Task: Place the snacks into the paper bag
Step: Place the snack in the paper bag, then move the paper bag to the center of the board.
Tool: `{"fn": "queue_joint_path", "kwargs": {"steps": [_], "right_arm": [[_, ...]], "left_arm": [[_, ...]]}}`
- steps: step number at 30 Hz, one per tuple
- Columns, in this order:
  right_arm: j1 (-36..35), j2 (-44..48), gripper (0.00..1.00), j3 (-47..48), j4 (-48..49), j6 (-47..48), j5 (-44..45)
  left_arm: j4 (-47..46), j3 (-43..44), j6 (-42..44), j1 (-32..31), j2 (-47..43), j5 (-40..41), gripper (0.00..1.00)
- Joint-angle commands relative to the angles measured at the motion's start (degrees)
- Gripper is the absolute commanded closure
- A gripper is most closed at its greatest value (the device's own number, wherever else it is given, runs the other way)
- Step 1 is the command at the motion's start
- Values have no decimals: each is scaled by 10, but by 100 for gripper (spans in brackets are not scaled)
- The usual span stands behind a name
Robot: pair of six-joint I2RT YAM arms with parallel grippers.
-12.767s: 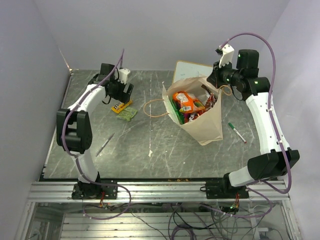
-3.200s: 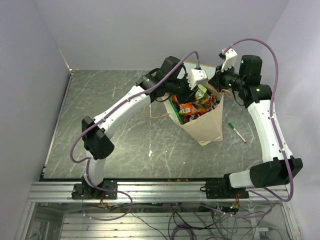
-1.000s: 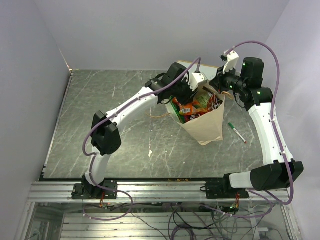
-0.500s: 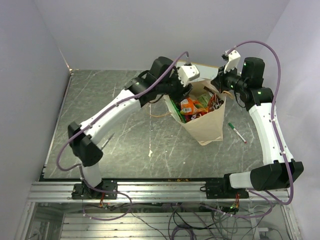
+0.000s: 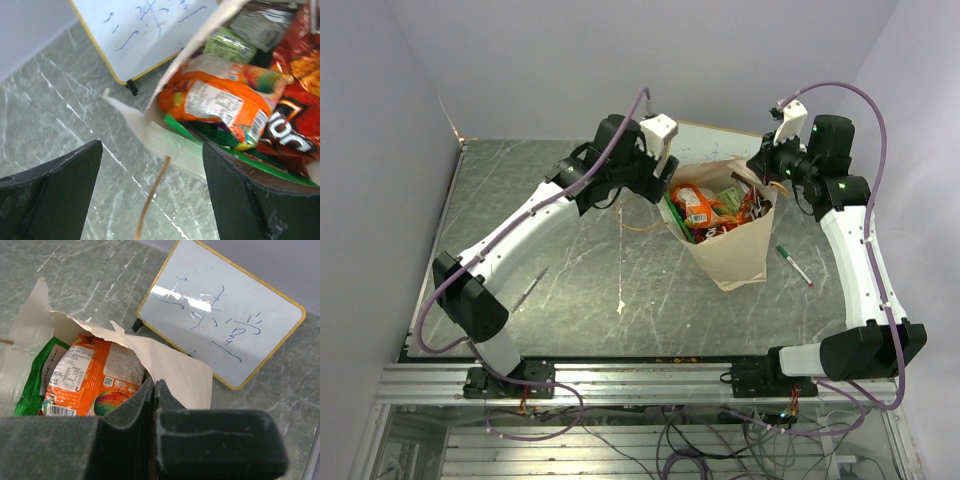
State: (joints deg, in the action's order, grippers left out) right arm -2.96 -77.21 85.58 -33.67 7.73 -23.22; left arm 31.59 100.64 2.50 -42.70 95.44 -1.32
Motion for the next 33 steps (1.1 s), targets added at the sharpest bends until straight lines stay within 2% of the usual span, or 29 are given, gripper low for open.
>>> {"fn": "queue_joint_path", "kwargs": {"steps": [1, 6, 10, 19, 22, 26, 28, 33], "right_arm": [[9, 18, 100, -11, -10, -4, -1], [9, 21, 100, -16, -8, -3, -5], [10, 22, 100, -20, -5, -3, -7], [16, 18, 100, -19, -6, -7, -23], [17, 22, 100, -24, -4, -7, -30], [17, 23, 100, -30, -2, -5, -63], [17, 22, 100, -29, -2, -3, -75], [17, 19, 100, -27, -3, 0, -83]], "left_arm": [[-13, -2, -103, 43, 18, -42, 8], [-35, -21, -176, 74, 28, -141, 6], [-52, -47, -222, 82, 30, -189, 9], [-86, -66, -326, 83, 57, -266, 31], [-98, -69, -347, 82, 66, -286, 42], [-99, -61, -354, 83, 76, -295, 53], [-101, -59, -357, 83, 78, -297, 55], [-105, -54, -357, 82, 80, -307, 71]]}}
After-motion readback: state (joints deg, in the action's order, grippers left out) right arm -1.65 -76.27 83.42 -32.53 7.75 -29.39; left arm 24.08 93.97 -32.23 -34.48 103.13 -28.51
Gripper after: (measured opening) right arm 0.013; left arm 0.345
